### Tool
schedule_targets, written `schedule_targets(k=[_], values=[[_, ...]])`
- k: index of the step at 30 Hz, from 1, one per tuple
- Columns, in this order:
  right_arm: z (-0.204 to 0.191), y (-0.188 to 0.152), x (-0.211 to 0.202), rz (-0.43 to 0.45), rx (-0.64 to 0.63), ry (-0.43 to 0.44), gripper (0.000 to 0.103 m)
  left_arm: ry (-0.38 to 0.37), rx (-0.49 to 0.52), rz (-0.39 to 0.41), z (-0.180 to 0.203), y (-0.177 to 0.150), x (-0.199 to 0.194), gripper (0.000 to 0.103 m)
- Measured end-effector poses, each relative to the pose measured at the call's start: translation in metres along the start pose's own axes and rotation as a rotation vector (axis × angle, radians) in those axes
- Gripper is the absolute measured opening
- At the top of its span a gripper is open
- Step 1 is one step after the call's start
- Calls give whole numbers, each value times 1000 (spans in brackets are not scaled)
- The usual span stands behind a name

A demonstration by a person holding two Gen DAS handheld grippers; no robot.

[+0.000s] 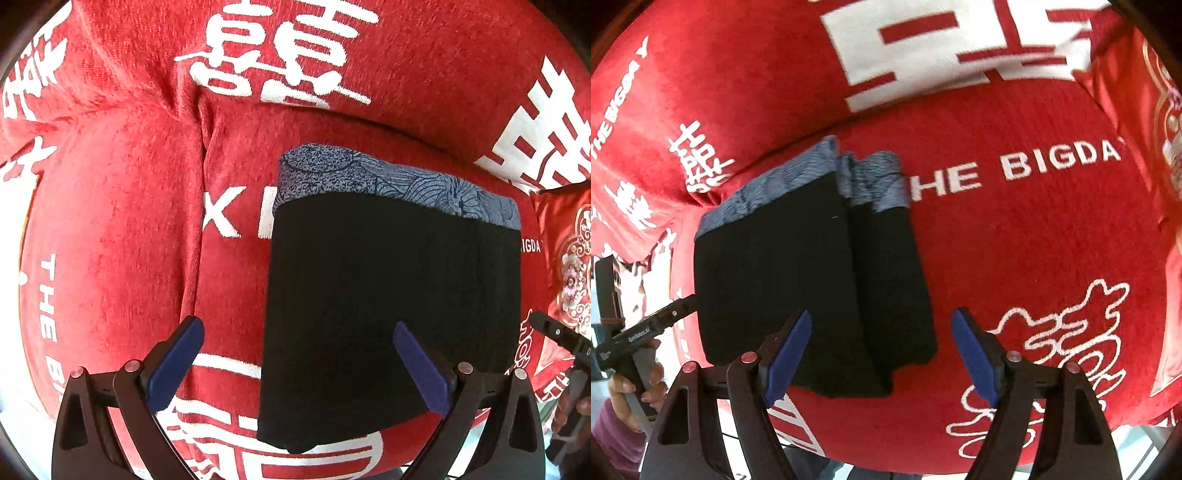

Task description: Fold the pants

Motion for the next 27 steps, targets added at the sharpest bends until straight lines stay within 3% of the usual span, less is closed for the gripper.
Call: schedule_targets(k=[8,13,17,23,27], values=[[16,10,16,-32,42,94,84,3,3,-9,1,8,10,103],[13,16,23,-66,28,200,85,-35,25,-1,9,14,12,103],[7,17,32,-97,-17,236,86,-59,44,-18,8,21,18,103],[8,25,48,-139,-58,308,87,-219,38,-67,7,29,36,103],[-1,29,60,-181,-77,455,87,-296,40,-82,12,32,49,103]])
Point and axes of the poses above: each gripper's, at about its wrist camera, not at the fingertips, and x roughly the way its jaws point, z to its right, y to its top, the point moved 7 cm from there along x, roughly the way its jaws point, and after that the axes turned 6 degrees about -y, right-handed, at the moved point
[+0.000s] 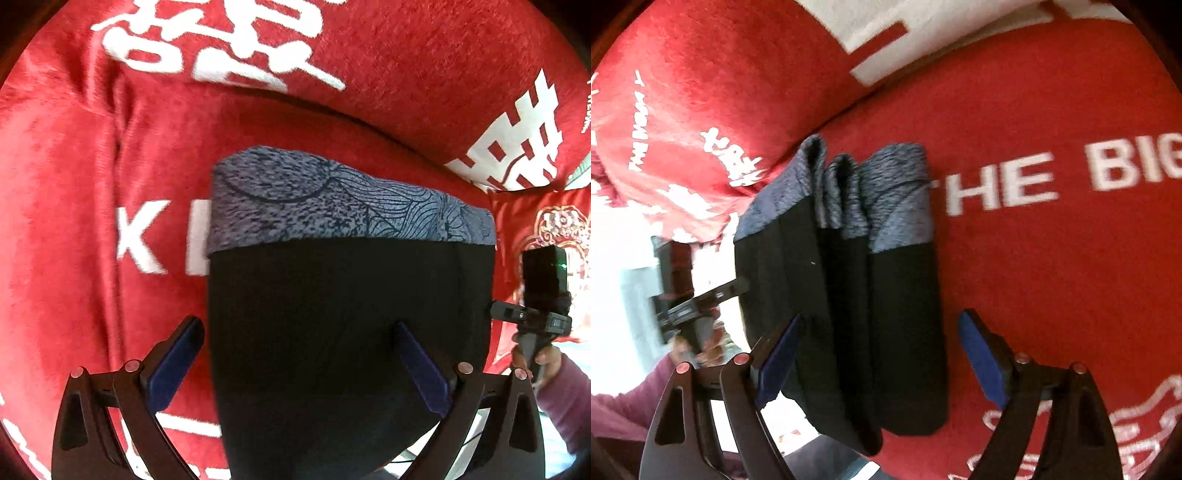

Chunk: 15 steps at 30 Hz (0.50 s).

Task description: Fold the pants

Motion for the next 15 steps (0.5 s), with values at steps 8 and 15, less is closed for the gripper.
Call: schedule_targets(k=[8,15], values=[[8,7,3,-4,29,128,88,-70,-17,-37,-1,-1,16,103],[12,5,1,-12,22,25,63,-56,-51,-14,6,-3,15,92]])
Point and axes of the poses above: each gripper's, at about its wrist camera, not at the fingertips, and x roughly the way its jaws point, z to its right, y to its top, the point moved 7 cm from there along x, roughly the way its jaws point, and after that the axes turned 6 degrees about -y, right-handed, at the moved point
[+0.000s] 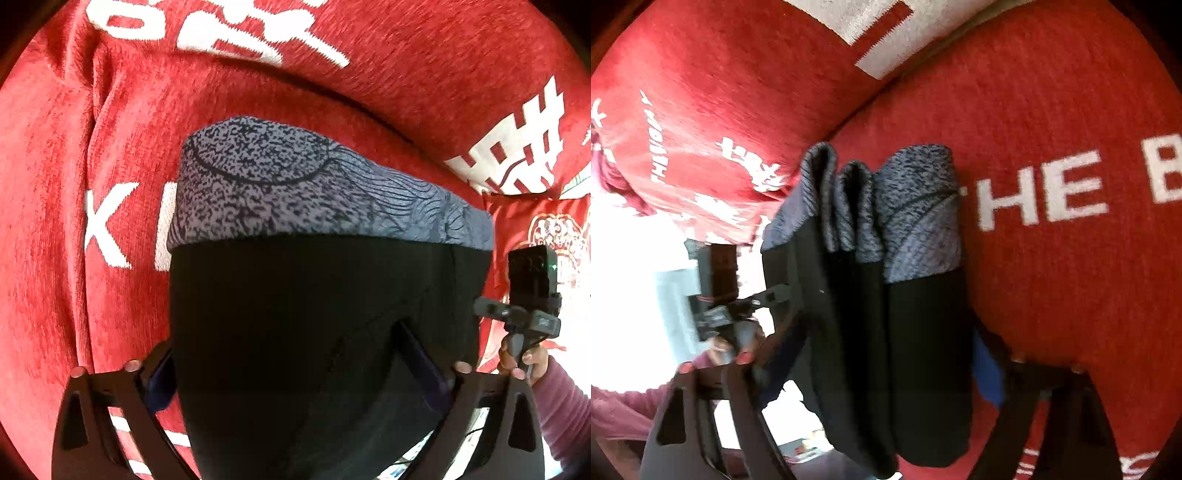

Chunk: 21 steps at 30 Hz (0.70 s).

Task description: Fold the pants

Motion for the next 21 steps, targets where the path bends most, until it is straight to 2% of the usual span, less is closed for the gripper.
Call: schedule_targets(k=[1,3,6,9,13,16,21], values=[[0,0,0,-1,4,9,59,4,10,19,4,-1,-3,89],[-2,-2,-4,9,3,20,51,21,44,57,11,-5,-12,74],[-8,-5,-10,28,1,30,45,42,69,93,20,-10,-23,64],[-16,-8,-16,41,15,69,42,43,76,108,26,-14,-33,61],[-23,-17,-23,51,21,101,41,54,87,108,35,-24,-47,61],[-30,-30,-30,47,23,122,41,59,83,103,37,-38,-60,61],[-46,-67,-17,20,64,173,41,84,54,79,26,-72,-79,61]])
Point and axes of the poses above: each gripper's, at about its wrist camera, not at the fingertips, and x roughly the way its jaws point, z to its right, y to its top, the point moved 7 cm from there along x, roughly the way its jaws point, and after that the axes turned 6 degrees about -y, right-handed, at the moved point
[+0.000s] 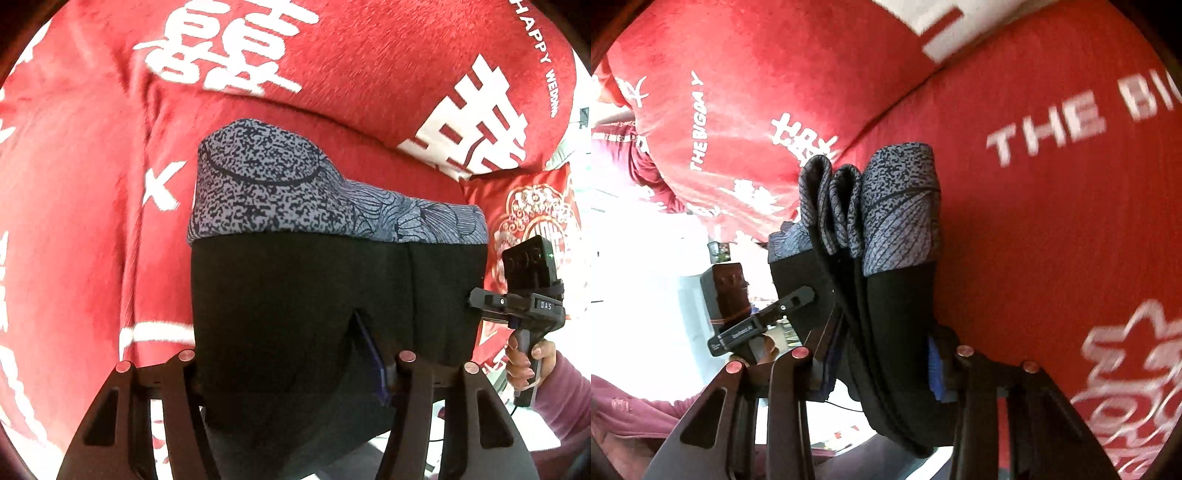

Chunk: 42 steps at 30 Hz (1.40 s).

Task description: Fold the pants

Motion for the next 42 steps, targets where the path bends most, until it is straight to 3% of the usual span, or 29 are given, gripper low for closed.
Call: schedule_targets(k=[3,6,7,9,12,17,20,26,29,33,37,38,42], values=[[1,-18,11,-19,15,6,42,14,-13,-16,-11,-21,-2,61],[10,-31,29,-34,9,-51,42,40,-33,-39,-27,-35,12,62],[15,-33,34,-41,4,-81,43,59,-32,-43,-33,-38,19,66],[28,-35,44,-26,-34,-185,50,98,-21,8,-47,-39,25,89],[34,-32,47,20,-34,-228,61,97,-20,31,-60,-34,31,103],[34,-33,49,78,-33,-325,75,67,-40,36,-64,-36,31,103],[29,-36,41,125,-66,-491,82,126,-46,54,-63,-40,17,103],[25,-59,14,176,-28,-670,82,232,18,73,-50,-58,-13,103],[20,-77,3,195,-9,-714,83,299,68,75,-38,-72,-28,103],[-2,-100,-4,243,-8,-728,93,328,113,75,-16,-94,-45,103],[-32,-126,-10,291,-61,-794,93,342,135,91,3,-111,-62,103],[-37,-131,-11,296,-71,-805,101,352,142,100,6,-114,-68,103],[-68,-159,-15,299,-119,-836,103,439,173,133,16,-127,-92,103]])
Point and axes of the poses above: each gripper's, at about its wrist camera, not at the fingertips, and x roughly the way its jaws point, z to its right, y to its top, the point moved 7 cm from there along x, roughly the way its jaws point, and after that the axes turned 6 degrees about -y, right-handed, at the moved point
